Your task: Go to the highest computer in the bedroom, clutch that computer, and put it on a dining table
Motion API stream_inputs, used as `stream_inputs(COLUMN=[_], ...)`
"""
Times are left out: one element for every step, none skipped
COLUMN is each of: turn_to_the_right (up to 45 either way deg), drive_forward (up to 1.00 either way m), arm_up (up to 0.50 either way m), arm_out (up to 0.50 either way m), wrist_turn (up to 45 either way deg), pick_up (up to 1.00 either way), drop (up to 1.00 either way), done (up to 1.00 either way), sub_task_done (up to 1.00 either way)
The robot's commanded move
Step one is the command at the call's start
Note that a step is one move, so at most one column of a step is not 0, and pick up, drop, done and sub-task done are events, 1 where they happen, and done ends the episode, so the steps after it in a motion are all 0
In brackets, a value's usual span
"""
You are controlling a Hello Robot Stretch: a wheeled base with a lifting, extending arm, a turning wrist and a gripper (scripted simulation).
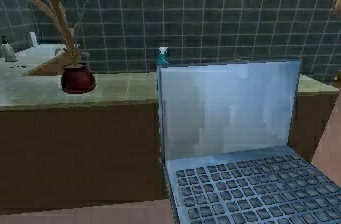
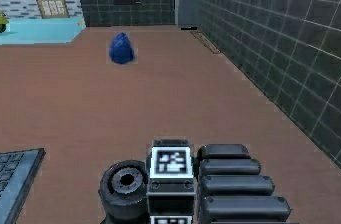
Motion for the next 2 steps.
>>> stream_inputs(turn_to_the_right=[-45.0,-45.0], drive_forward=[0.00,0.00], arm_up=[0.00,0.00], arm_out=[0.00,0.00], wrist_turn=[0.0,0.0], pick_up=[0.00,0.00], drop=[0.00,0.00], done=[0.00,0.00], sub_task_done=[0.00,0.00])
